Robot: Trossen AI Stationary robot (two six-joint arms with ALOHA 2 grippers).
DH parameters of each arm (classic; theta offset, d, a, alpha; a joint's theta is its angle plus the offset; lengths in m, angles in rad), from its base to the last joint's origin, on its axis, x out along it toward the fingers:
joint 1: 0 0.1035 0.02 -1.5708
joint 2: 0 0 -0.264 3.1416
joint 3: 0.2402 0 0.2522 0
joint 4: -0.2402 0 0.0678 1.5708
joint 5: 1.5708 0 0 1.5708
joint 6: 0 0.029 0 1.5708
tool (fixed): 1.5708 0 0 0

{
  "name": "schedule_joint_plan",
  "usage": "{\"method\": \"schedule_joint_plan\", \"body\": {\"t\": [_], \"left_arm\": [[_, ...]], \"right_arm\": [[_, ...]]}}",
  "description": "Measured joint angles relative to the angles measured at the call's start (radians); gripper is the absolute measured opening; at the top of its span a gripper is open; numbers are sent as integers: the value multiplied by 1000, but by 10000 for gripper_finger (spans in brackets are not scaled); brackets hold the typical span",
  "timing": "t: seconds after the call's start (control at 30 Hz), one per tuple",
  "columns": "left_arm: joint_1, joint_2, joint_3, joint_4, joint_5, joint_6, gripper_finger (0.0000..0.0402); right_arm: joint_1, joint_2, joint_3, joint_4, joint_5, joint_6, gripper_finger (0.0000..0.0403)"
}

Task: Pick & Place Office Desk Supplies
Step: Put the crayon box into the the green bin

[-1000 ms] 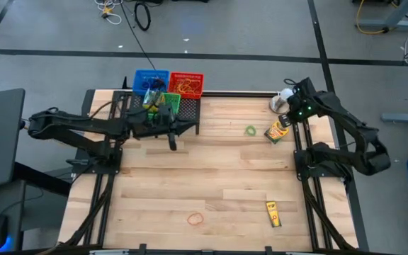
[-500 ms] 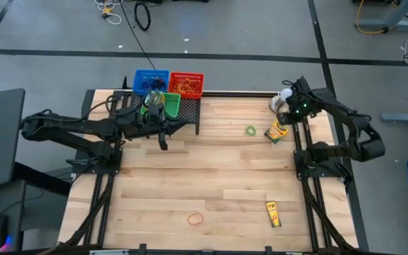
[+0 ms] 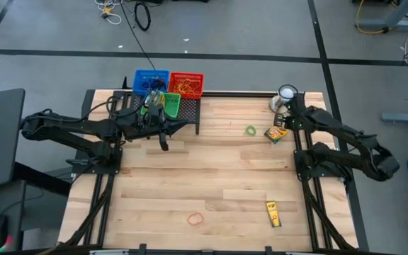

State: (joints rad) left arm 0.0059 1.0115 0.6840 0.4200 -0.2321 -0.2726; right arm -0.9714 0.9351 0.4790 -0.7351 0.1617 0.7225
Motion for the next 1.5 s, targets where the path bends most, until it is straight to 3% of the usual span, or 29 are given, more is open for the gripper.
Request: {"method": "schedule_joint_plan", "body": {"t": [0.13, 0.23, 0.5, 0.73, 0.87, 0.97, 1.27, 1.37, 1.5], "left_arm": [[0, 0, 0, 0, -4, 0, 8], [0, 0, 0, -2, -4, 0, 8], [1, 0, 0, -16, -4, 4, 9], [1, 0, 0, -23, -4, 3, 9], [1, 0, 1, -28, -4, -5, 9], [1, 0, 1, -29, -4, -15, 9], [1, 0, 1, -38, -3, -43, 9], [1, 0, 1, -38, -3, -45, 9], [1, 0, 1, -39, -3, -50, 9]], "right_arm": [[38, 27, -52, 47, 129, 114, 8], [39, 34, -81, 95, 138, 124, 4], [100, 30, -116, 157, -24, 106, 2], [308, 25, -118, 210, -180, 137, 2], [434, 25, -111, 225, -216, 187, 3], [469, 25, -79, 211, -191, 230, 24], [488, 43, -89, 250, -108, 320, 138], [488, 72, -120, 322, -124, 335, 145], [488, 115, -141, 392, -130, 346, 120]]}}
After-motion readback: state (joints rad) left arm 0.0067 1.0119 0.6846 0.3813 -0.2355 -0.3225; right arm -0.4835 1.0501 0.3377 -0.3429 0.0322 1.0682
